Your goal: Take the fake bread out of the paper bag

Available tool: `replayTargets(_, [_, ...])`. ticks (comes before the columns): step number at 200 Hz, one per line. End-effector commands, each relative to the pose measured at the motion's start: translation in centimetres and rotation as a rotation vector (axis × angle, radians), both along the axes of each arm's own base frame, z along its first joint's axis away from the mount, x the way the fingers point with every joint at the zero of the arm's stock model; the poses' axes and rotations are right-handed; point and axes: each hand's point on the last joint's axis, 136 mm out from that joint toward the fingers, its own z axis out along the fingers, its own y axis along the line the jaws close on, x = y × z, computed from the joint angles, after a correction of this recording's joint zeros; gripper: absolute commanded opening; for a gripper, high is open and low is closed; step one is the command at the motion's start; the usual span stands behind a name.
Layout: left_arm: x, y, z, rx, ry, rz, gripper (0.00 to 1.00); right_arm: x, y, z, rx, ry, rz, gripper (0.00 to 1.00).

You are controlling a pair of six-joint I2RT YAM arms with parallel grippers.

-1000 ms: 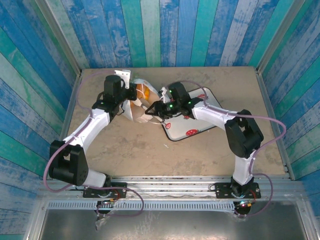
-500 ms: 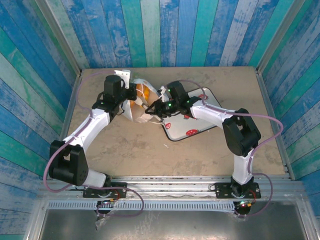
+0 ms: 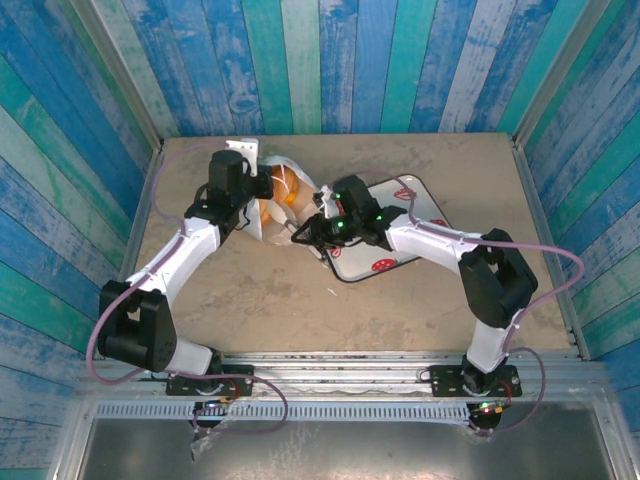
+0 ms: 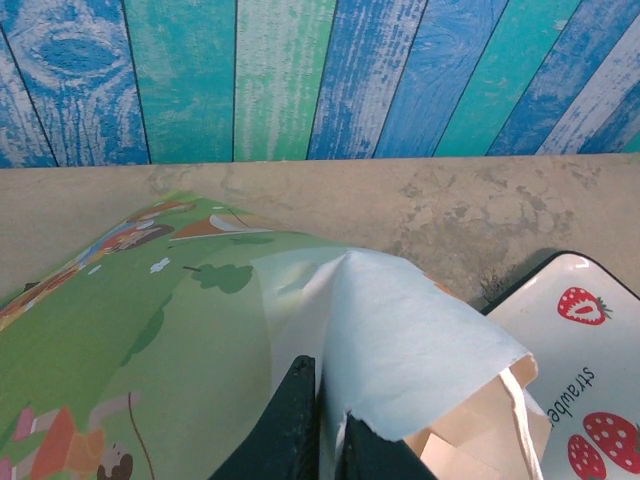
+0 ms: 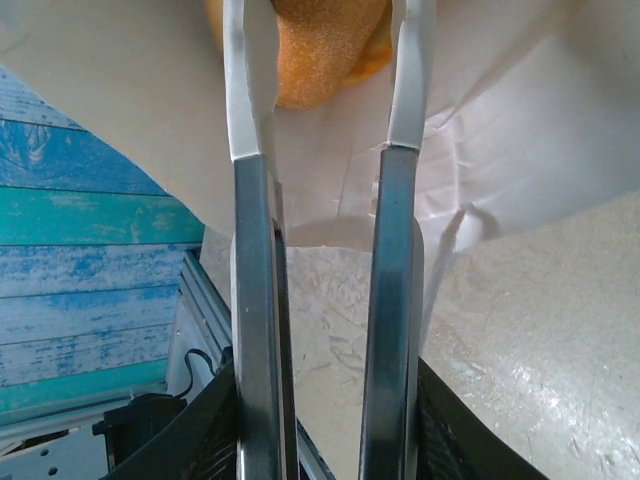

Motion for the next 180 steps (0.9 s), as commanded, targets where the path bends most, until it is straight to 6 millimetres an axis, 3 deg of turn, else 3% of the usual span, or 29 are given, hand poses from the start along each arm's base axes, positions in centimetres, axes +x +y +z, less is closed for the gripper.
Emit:
replayTargets(1, [-0.2, 0.4, 3.9, -0.044, -0.088, 0.031, 0.1, -0.6, -0.1, 2.5, 0.04, -0.063, 0.004, 0.26])
replayTargets(74, [0.2, 0.7, 3.6, -0.044, -0.074, 0.055, 0.1, -2.3, -1.6, 3.1, 0.034, -0.075, -0.019, 0.23])
replayTargets(180, [0.3, 0.6, 3.2, -0.047, -0.064, 0.055, 0.1, -4.2, -4.7, 5.8, 0.005, -0.171, -0.069, 0.21])
